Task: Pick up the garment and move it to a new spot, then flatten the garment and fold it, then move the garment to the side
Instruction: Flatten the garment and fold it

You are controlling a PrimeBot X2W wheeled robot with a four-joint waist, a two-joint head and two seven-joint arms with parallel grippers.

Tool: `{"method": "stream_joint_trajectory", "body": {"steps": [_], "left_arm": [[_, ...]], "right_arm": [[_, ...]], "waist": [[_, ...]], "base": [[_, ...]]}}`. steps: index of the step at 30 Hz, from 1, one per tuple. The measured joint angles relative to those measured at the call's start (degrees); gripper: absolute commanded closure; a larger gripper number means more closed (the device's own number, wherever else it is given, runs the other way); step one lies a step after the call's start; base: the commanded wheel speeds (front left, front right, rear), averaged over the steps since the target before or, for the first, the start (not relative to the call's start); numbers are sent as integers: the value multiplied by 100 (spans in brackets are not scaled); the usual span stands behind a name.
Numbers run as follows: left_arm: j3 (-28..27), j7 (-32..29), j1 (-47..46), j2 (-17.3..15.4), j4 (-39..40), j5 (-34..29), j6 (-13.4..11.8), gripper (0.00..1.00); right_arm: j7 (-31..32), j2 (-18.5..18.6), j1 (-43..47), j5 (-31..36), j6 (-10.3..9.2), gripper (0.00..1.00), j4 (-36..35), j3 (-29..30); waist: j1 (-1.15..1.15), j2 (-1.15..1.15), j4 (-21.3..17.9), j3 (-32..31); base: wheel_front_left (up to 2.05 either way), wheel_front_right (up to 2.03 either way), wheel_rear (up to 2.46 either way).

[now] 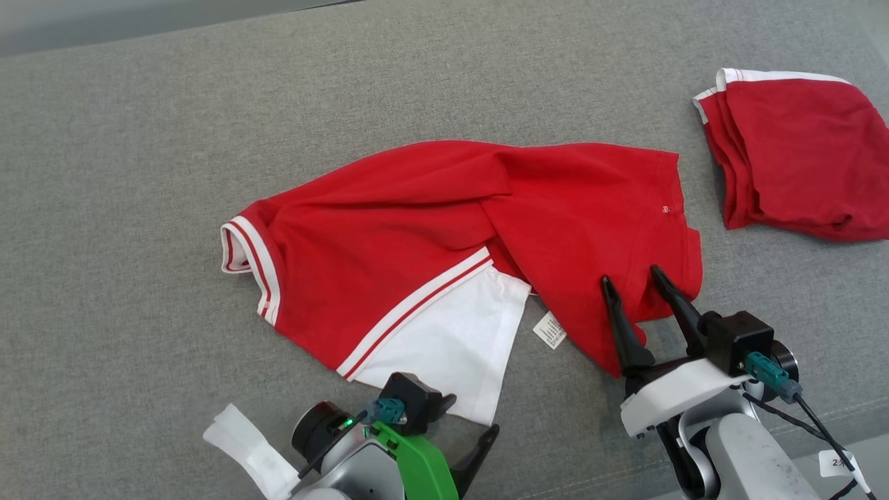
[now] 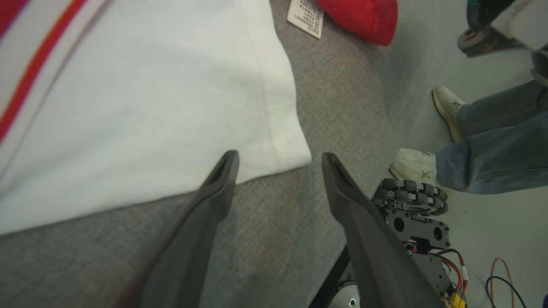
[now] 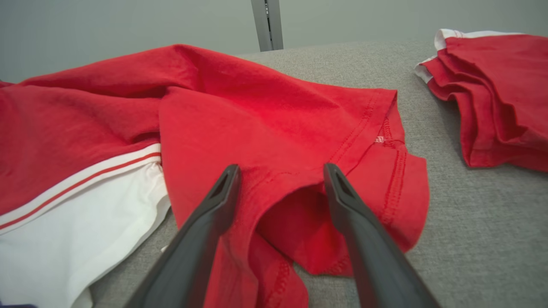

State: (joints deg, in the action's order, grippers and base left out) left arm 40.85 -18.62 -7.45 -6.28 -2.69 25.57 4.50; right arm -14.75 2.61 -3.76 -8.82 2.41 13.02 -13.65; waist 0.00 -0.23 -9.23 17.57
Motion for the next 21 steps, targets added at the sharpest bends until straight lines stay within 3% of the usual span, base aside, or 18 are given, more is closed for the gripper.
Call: {"method": "stream_joint_trajectory", "body": {"steps": [13,15,16,17,18,21], "left_arm": [[160,210,-319,135,-452,-281,29,0],[160,245,-329,138,-546,-287,29,53],[157,267,-347,138,-594,-309,29,69],[151,294,-364,137,-628,-311,29,95],[135,305,-380,137,-665,-311,27,100],[63,374,-400,148,-775,-279,31,100]], "right_arm": [[0,-2,-57,-38,-5,0,-8,-3],[0,-3,-57,-38,-7,0,-9,-1],[0,-3,-57,-38,-7,0,-13,4],[0,-3,-57,-38,-7,0,-40,15],[0,-3,-57,-40,-7,0,-96,30],[0,-1,-46,-90,26,0,-331,24]], "waist": [[0,0,-96,93],[0,0,-105,91],[0,0,-108,87],[0,0,-111,83],[0,0,-112,77],[0,0,-102,37]], "base": [[0,0,0],[0,0,0],[0,0,0],[0,0,0],[0,0,0],[0,0,0]]}}
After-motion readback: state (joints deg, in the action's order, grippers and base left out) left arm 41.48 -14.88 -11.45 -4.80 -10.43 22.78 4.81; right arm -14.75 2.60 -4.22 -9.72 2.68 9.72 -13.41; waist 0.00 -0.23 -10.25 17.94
